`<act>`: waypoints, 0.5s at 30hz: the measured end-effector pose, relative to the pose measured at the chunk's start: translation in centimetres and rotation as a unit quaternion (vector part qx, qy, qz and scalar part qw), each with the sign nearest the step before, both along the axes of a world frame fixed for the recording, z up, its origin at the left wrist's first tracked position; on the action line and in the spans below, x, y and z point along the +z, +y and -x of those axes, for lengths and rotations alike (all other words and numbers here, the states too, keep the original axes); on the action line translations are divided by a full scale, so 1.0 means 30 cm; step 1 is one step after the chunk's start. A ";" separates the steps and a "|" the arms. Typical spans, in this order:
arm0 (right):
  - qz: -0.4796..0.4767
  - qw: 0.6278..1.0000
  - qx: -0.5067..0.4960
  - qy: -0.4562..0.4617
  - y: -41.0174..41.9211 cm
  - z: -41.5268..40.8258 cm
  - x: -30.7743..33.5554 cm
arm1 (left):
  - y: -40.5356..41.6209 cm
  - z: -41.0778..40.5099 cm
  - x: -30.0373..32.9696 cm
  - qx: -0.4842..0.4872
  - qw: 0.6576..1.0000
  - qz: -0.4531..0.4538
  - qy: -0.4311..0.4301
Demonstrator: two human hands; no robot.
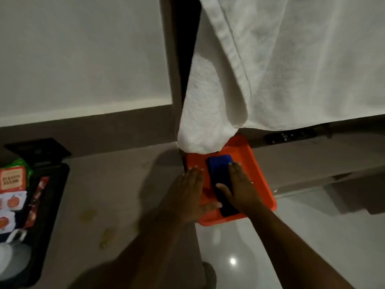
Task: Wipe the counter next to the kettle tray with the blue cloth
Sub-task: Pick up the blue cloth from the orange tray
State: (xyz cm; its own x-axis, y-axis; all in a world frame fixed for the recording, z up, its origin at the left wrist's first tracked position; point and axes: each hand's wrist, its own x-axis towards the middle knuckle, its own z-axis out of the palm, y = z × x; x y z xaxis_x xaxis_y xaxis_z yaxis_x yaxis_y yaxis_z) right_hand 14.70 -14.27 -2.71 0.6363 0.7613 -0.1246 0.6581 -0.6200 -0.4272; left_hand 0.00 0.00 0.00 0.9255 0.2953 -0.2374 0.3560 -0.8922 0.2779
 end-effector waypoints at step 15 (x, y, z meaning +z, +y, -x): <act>0.068 0.989 0.117 -0.057 0.044 -0.107 -0.205 | -0.070 -0.146 -0.113 -0.007 0.984 -0.116 0.136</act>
State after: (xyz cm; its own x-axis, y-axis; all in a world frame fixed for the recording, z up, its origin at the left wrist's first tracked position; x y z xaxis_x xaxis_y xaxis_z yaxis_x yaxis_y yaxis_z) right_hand 17.91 -12.95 -8.87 0.4614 0.8703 -0.1722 0.8293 -0.4921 -0.2649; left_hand 4.39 -2.11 -3.39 0.8412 0.3581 -0.4051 0.3759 -0.9259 -0.0379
